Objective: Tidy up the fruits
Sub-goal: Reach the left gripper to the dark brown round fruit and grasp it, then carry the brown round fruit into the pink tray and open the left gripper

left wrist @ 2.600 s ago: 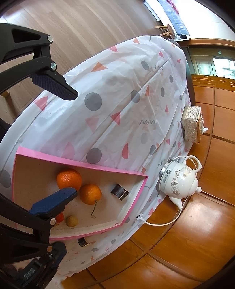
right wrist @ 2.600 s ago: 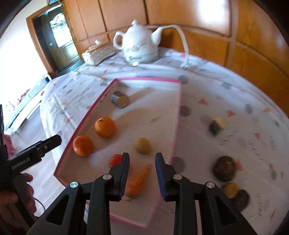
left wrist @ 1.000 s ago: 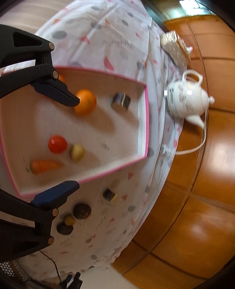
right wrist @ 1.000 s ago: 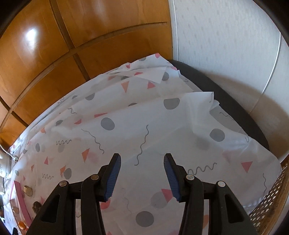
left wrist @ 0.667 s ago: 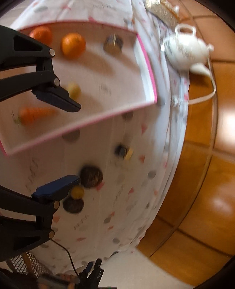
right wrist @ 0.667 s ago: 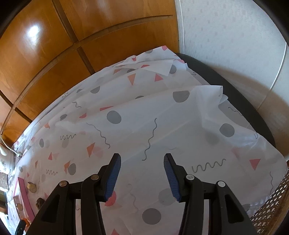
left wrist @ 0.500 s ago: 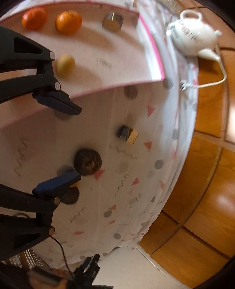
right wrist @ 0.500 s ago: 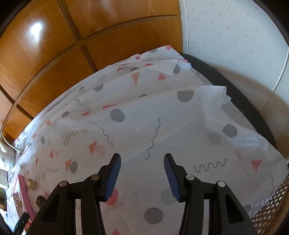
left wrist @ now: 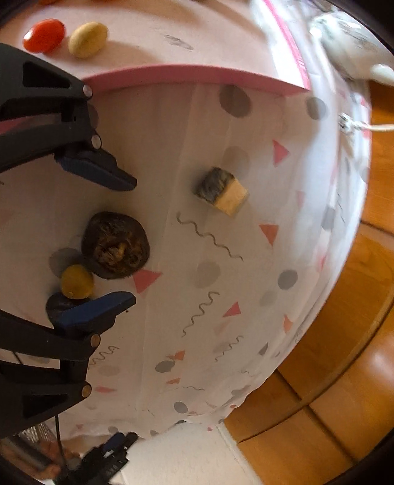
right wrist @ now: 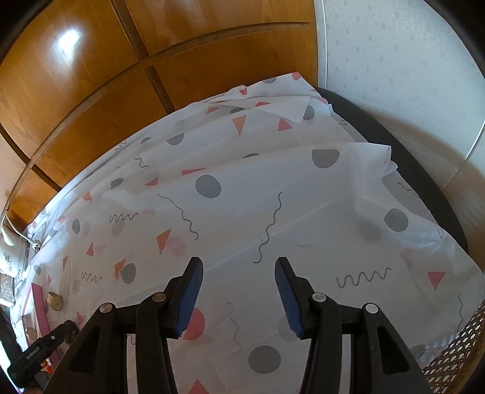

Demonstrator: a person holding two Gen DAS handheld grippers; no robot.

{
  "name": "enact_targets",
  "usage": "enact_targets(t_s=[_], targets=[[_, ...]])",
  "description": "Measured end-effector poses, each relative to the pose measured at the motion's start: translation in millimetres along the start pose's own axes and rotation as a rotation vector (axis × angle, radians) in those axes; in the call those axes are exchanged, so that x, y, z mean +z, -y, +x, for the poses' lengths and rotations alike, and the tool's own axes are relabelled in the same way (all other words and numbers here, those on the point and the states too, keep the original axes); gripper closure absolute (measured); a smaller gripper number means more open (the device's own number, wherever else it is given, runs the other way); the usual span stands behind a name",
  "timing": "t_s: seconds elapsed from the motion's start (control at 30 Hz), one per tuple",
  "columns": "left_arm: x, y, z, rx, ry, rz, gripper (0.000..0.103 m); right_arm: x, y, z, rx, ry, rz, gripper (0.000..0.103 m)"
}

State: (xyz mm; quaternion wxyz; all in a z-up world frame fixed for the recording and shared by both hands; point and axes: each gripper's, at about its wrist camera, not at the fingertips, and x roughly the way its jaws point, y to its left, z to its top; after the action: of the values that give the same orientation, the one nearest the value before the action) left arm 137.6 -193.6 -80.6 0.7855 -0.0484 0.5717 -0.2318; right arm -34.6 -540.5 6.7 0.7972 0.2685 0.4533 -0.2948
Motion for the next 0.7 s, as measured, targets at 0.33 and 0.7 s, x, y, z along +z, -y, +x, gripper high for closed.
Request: enact_targets(t_s=[0.33,0.7], targets=[[-4,-2,-3,-0.004,0.027,0.043,0.057,-1,-4,2,-0.003,-0.003,-0.022,0.053],[-13,-40,-83,-0.037,0.199,-0.032,0.057,-2,-4,2,-0.013,-0.001,-0.023,0.053]])
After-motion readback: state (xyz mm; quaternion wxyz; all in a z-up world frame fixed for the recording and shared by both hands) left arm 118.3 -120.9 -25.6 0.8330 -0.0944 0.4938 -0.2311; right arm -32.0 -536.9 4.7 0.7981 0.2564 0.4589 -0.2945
